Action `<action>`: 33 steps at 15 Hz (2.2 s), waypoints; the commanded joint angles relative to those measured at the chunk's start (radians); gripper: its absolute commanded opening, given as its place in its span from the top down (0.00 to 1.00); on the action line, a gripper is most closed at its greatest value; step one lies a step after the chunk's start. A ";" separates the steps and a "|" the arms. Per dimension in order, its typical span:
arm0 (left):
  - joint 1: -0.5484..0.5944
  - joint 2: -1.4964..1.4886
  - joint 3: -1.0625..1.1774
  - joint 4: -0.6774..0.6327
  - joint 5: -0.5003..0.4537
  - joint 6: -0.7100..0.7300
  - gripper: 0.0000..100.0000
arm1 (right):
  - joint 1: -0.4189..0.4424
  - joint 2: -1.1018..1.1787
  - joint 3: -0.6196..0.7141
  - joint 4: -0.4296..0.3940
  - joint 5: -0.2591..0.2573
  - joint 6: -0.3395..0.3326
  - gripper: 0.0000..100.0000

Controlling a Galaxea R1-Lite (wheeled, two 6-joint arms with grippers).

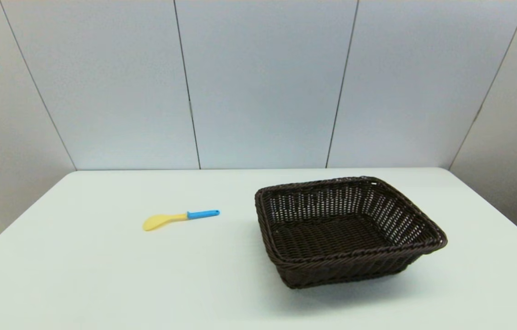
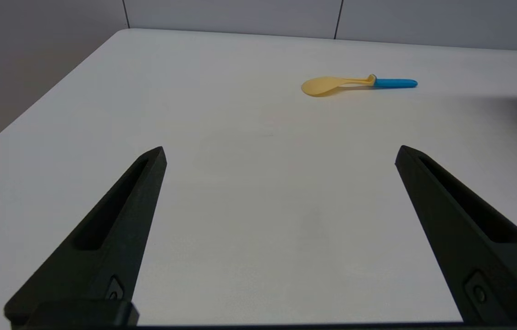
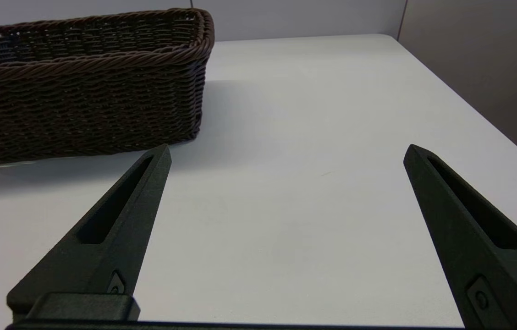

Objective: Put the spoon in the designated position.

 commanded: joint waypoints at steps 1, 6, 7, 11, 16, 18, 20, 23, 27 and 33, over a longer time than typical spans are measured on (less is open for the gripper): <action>0.000 0.000 0.002 0.000 0.001 0.001 0.00 | 0.000 0.000 0.000 0.000 -0.001 0.000 0.00; 0.000 0.000 0.002 0.000 0.001 -0.001 0.00 | 0.000 0.002 0.000 0.000 -0.001 0.000 0.00; 0.000 0.000 0.002 0.000 0.001 -0.001 0.00 | 0.000 0.000 0.000 -0.002 -0.001 0.000 0.00; 0.000 0.000 0.002 0.002 0.001 -0.001 0.00 | 0.000 0.000 0.000 0.000 -0.001 0.000 0.00; 0.000 0.245 -0.152 0.009 -0.015 0.240 0.00 | 0.000 0.002 0.000 0.000 -0.001 0.000 0.00; 0.002 0.413 -0.255 0.011 -0.061 0.323 0.00 | 0.000 0.002 0.000 0.000 -0.001 0.000 0.00; 0.000 0.634 -0.400 0.020 -0.087 0.390 0.00 | 0.000 0.000 0.000 0.000 -0.001 0.000 0.00; -0.014 0.980 -0.655 0.014 -0.159 0.504 0.00 | 0.000 0.000 0.000 0.000 -0.001 0.000 0.00; -0.066 1.404 -0.982 0.048 -0.285 0.673 0.00 | 0.000 0.000 0.000 0.000 -0.001 0.000 0.00; -0.081 1.786 -1.204 0.249 -0.530 0.979 0.00 | 0.000 0.000 0.000 0.000 -0.001 0.000 0.00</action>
